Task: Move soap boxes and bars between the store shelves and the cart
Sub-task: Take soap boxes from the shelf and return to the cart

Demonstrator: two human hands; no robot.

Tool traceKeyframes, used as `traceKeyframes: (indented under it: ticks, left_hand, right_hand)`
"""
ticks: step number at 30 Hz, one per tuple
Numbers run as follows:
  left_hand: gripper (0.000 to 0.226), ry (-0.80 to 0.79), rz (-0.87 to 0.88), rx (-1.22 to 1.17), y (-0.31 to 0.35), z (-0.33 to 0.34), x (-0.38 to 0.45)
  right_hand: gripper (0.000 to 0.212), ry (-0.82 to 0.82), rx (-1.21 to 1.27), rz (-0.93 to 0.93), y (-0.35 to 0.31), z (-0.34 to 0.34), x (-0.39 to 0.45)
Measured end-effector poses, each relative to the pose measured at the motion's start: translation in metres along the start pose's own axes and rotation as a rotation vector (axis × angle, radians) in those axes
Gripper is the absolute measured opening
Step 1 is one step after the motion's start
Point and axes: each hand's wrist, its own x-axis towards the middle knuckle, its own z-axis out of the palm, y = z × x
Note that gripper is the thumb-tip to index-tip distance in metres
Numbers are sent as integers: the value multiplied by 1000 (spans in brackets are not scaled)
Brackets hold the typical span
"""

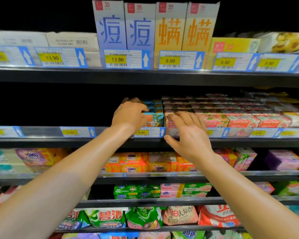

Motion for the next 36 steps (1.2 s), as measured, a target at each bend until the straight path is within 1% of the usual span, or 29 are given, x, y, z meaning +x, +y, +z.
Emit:
traceKeyframes:
  ticks: [6,10,17,24,30,33,36]
  left_hand:
    - [38,-1,-7,-20,0,1,2]
    - [38,-2,17,-25,-2,3,3]
    - [39,-39,41,0,-3,1,11]
    - [39,-73,51,-24,-7,6,19]
    - [39,-95,59,-39,-9,8,22]
    - [42,-110,64,-21,-8,6,17]
    - [47,-131,23,-86,-6,2,6]
  right_hand:
    - [52,6,-14,-9,0,-1,2]
    - [50,24,-13,-6,0,-2,3]
    - [51,34,-29,-2,-3,-2,2]
    - [55,-22,-55,21,-7,-3,1]
    - [66,-45,-55,49,-15,-6,-5]
    - [70,-75,-55,79,-23,-10,-8]
    - [72,-75,-44,108,-31,-12,-12]
